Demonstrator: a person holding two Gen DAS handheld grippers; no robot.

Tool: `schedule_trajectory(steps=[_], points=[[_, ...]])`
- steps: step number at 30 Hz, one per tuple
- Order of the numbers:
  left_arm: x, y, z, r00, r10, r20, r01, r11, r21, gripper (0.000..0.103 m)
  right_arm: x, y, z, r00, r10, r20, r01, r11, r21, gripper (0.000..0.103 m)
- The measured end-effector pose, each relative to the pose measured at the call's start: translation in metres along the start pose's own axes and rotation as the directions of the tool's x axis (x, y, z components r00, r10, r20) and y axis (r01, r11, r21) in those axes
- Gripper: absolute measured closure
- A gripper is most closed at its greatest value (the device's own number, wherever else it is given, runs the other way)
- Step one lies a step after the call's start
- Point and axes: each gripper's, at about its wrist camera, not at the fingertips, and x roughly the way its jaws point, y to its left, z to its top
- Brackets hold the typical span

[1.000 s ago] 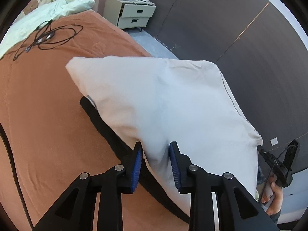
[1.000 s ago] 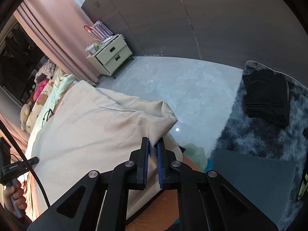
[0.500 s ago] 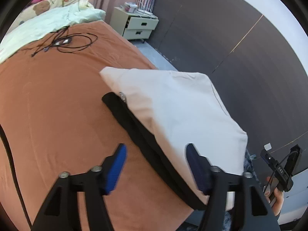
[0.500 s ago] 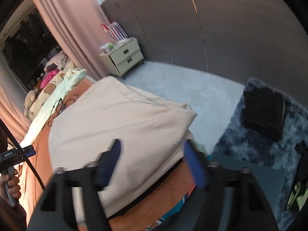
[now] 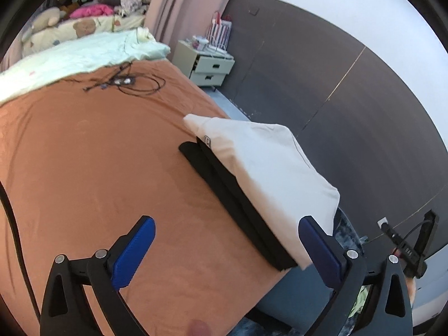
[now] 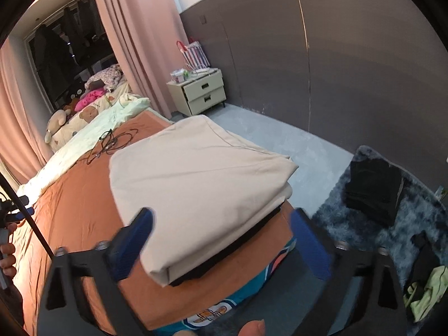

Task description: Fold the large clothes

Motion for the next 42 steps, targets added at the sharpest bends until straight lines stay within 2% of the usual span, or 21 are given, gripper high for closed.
schedule_trajectory(steps=[10, 22, 34, 38, 42], points=[[-0.096, -0.009, -0.052, 0.991, 0.018, 0.134, -0.028, 0.997, 0.071, 0.0, -0.05, 0.016, -0.027, 0.998, 0.022, 0.057, -0.019, 0.999, -0.044, 0.0], [-0.2, -0.018, -0.124, 0.962, -0.002, 0.273, -0.033, 0.992, 0.123, 0.0, -0.097, 0.034, -0.073, 0.989, 0.103, 0.103, -0.092, 0.99, -0.105, 0.0], [-0.276, -0.008, -0.204, 0.912, 0.073, 0.403, -0.127, 0.986, 0.109, 0.0, -0.127, 0.068, -0.126, 0.978, 0.184, 0.104, -0.16, 0.966, -0.202, 0.0], [-0.293, -0.003, -0.232, 0.888, 0.11, 0.447, -0.174, 0.979, 0.105, 0.0, -0.139, 0.078, -0.148, 0.975, 0.193, 0.11, -0.163, 0.958, -0.235, 0.0], [-0.299, 0.0, -0.256, 0.877, 0.151, 0.457, -0.226, 0.967, 0.114, 0.0, -0.142, 0.083, -0.166, 0.971, 0.204, 0.122, -0.165, 0.949, -0.267, 0.0]])
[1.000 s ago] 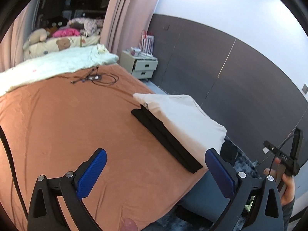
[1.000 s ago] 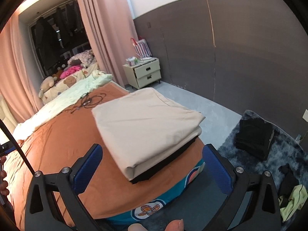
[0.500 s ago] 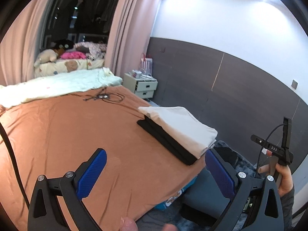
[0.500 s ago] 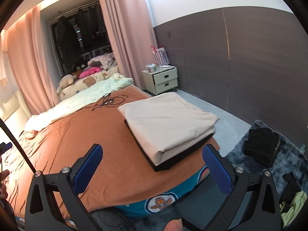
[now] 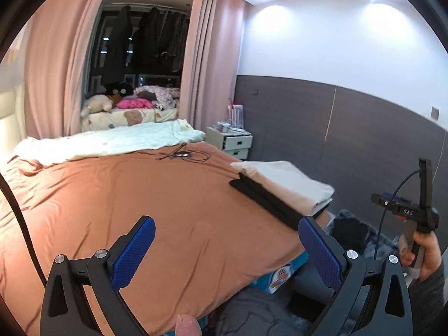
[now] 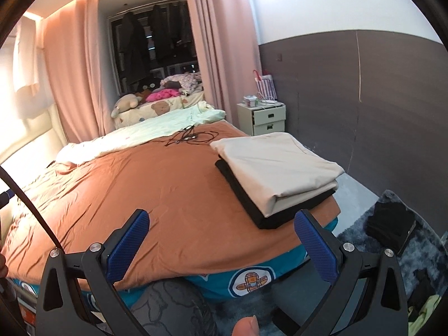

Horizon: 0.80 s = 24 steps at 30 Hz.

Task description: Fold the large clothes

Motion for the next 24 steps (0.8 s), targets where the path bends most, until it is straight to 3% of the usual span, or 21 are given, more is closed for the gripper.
schedule_trajectory(steps=[10, 24], points=[[-0.032, -0.004, -0.053, 0.998, 0.059, 0.035, -0.06, 0.998, 0.019, 0.0, -0.004, 0.031, -0.037, 1.0, 0.024, 0.004, -0.024, 0.999, -0.034, 0.0], [-0.064, 0.004, -0.107, 0.983, 0.176, 0.054, -0.174, 0.984, -0.031, 0.0, -0.016, 0.056, -0.087, 0.999, -0.005, 0.048, 0.006, 0.999, -0.031, 0.0]])
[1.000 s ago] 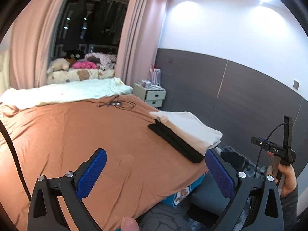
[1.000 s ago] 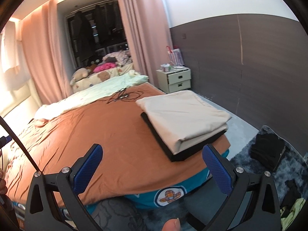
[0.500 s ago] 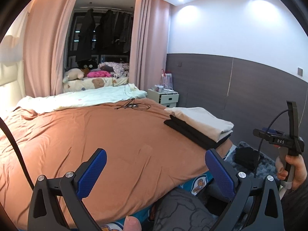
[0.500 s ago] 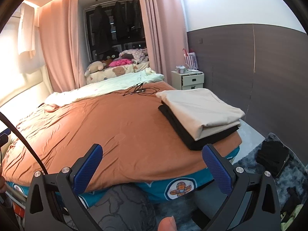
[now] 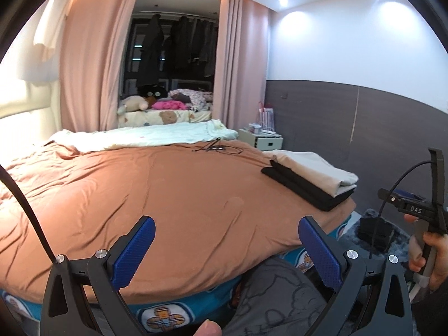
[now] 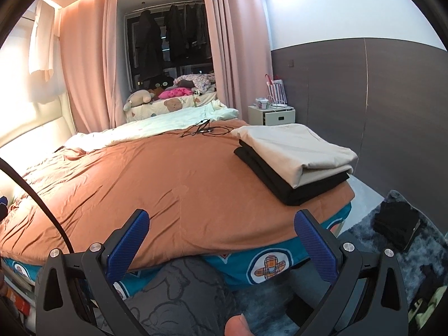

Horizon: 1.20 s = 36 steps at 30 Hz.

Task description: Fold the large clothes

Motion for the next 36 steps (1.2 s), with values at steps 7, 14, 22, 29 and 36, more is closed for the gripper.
schedule_trajectory(steps=[7, 14, 22, 29, 36], points=[[-0.01, 0.008, -0.017, 0.999, 0.043, 0.005, -0.043, 0.999, -0.01, 0.0, 0.0, 0.007, -0.014, 1.0, 0.01, -0.022, -0.009, 1.0, 0.011, 0.0], [-0.013, 0.014, -0.026, 0.998, 0.06, -0.01, -0.061, 0.998, -0.012, 0.0, -0.006, 0.024, -0.02, 1.0, 0.014, -0.003, -0.014, 1.0, -0.013, 0.0], [-0.014, 0.019, -0.027, 0.997, 0.076, -0.015, -0.076, 0.997, -0.02, 0.0, -0.006, 0.036, -0.027, 0.999, 0.045, -0.01, -0.045, 0.998, -0.032, 0.0], [-0.014, 0.017, -0.027, 0.996, 0.081, -0.019, -0.082, 0.997, -0.016, 0.0, -0.002, 0.047, -0.027, 0.998, 0.05, -0.039, -0.051, 0.998, -0.037, 0.0], [-0.014, 0.016, -0.026, 0.996, 0.084, -0.023, -0.084, 0.996, -0.01, 0.0, -0.005, 0.053, -0.026, 0.998, 0.043, -0.038, -0.044, 0.998, -0.033, 0.0]])
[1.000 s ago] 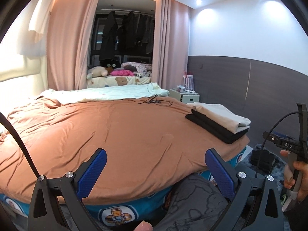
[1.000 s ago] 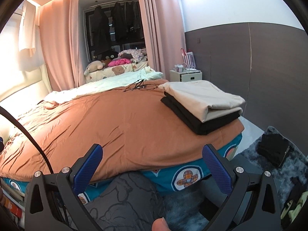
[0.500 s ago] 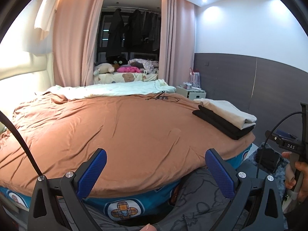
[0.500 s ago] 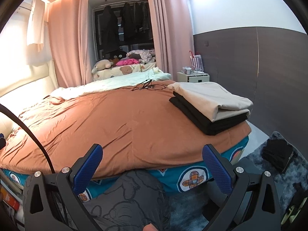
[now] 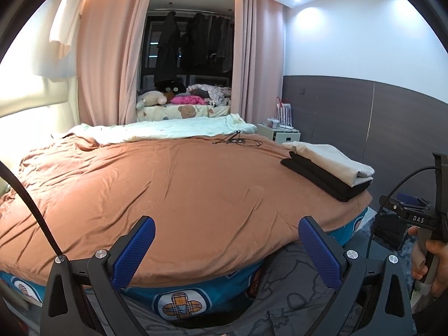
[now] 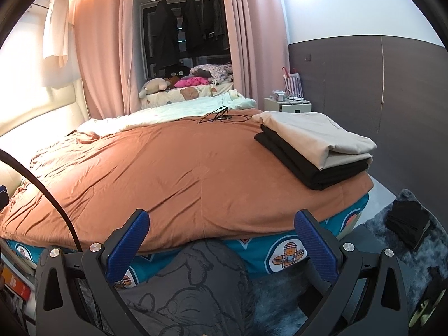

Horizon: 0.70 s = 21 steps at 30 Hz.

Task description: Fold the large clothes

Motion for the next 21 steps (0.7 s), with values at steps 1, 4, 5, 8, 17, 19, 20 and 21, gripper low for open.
schedule_trajectory(steps=[1, 4, 5, 8, 17, 19, 20, 21], points=[[0.0003, -0.0004, -0.0003, 1.0, 0.002, -0.001, -0.002, 1.0, 0.002, 0.0, 0.0, -0.0002, 0.0, 1.0, 0.0, -0.001, 0.0, 1.0, -0.001, 0.0], [0.0009, -0.0026, -0.0011, 1.0, 0.0, -0.004, 0.0, 1.0, 0.005, 0.0, 0.0007, -0.002, -0.0003, 1.0, 0.002, -0.004, -0.002, 1.0, -0.002, 0.0], [0.0009, -0.0028, -0.001, 1.0, -0.001, -0.005, 0.001, 1.0, 0.006, 0.0, 0.0008, -0.0025, -0.0002, 1.0, 0.002, -0.003, -0.003, 1.0, -0.002, 0.0], [0.001, -0.0026, -0.0013, 1.0, -0.001, -0.005, 0.001, 1.0, 0.007, 0.0, 0.0008, -0.0033, -0.0001, 1.0, 0.006, -0.001, -0.006, 1.0, 0.0, 0.0], [0.0017, -0.0013, -0.002, 1.0, -0.005, -0.01, 0.005, 1.0, -0.001, 0.0, 0.0, -0.0037, -0.0012, 1.0, 0.013, 0.003, -0.013, 1.0, 0.002, 0.0], [0.001, -0.0006, -0.0023, 1.0, -0.004, -0.008, 0.004, 1.0, -0.004, 0.0, 0.0005, -0.0036, -0.0008, 1.0, 0.012, 0.004, -0.012, 1.0, 0.001, 0.0], [0.0011, -0.0002, -0.0023, 1.0, -0.005, -0.008, 0.005, 1.0, -0.004, 0.0, 0.0009, -0.0042, -0.0007, 1.0, 0.013, 0.005, -0.013, 1.0, 0.0, 0.0], [0.0008, 0.0002, -0.0022, 1.0, -0.006, -0.008, 0.006, 1.0, -0.005, 0.0, 0.0006, -0.0039, -0.0007, 1.0, 0.012, 0.006, -0.012, 1.0, -0.001, 0.0]])
